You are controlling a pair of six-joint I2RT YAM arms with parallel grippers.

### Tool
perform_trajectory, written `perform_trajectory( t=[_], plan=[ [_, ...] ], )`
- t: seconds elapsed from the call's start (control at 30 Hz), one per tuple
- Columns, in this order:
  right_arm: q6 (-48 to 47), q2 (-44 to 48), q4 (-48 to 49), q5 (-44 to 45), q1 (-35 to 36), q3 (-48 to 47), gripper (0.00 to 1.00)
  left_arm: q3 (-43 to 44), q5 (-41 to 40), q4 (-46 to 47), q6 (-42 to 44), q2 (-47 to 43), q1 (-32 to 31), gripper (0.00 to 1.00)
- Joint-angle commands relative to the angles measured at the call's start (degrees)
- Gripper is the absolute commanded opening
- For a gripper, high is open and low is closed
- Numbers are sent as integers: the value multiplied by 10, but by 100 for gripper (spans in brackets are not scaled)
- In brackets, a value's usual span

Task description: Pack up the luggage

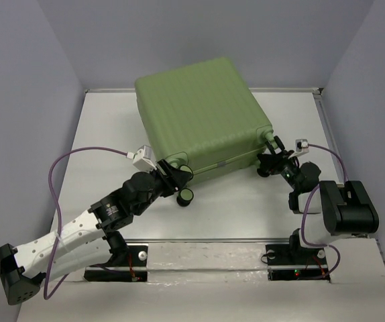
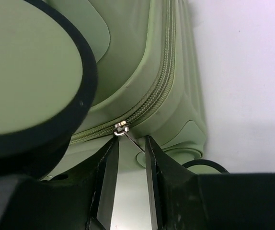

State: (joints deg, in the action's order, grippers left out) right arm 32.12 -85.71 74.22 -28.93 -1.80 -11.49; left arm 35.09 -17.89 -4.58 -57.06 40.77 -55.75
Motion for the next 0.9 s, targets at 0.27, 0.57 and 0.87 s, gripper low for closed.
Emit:
perform_trajectory(
  t=[0.27,0.57,0.87],
  plan=[
    [22,-7,166,9,1,-21,7,89,25,194,49,-25,-9,6],
    [21,40,192,104,118,65,7,107,45,231,63,20,-9,6],
    [-94,144,53,414,511,69,7,144,55,280,71,91,-5,6]
  ],
)
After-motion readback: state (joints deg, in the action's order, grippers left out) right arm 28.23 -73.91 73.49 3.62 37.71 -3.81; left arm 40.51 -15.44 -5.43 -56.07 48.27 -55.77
